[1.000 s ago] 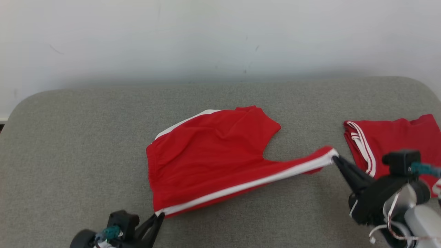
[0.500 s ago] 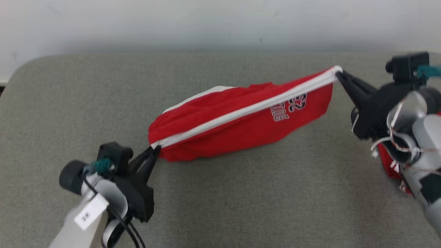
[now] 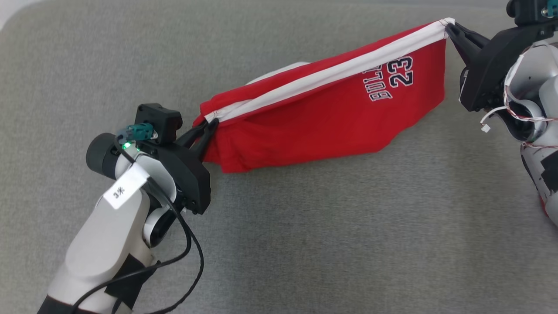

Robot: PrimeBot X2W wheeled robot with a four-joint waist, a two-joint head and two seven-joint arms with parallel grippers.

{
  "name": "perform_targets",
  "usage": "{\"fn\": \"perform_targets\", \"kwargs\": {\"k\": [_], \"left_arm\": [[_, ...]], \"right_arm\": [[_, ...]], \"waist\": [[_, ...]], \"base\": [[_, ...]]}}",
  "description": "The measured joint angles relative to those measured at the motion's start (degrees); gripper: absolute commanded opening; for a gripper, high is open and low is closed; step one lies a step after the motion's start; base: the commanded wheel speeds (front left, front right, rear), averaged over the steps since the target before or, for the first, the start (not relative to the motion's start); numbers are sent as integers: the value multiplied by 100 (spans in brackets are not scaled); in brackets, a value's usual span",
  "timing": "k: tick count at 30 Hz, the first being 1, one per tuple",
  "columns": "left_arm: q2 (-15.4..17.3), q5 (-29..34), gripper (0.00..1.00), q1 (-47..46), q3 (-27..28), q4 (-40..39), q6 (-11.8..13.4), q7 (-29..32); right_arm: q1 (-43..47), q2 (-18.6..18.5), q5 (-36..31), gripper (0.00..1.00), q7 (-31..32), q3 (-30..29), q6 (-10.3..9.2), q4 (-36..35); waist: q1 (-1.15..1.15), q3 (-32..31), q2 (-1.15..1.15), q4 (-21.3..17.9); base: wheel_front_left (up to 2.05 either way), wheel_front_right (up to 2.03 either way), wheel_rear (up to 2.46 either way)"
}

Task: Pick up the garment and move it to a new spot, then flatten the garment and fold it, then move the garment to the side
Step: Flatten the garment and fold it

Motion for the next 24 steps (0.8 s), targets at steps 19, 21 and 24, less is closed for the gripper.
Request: {"fn": "perform_targets", "kwargs": {"k": [19, 21, 24], "left_arm": [[-372, 19, 0, -550, -157, 901, 0, -464], [-374, 5, 0, -572, -160, 1021, 0, -502], [-393, -24, 0, -574, -213, 1210, 0, -592]], "right_arm": [[-680, 201, -33, 0, -565, 690, 7, 1400], [-694, 254, -31, 0, -609, 781, 7, 1486], [-715, 374, -22, 0, -713, 864, 7, 1623]], "waist": [[-2, 457, 0, 662], [-2, 439, 0, 669], [-2, 427, -1, 669]], "base": [[0, 0, 0], [0, 0, 0], [0, 0, 0]]}}
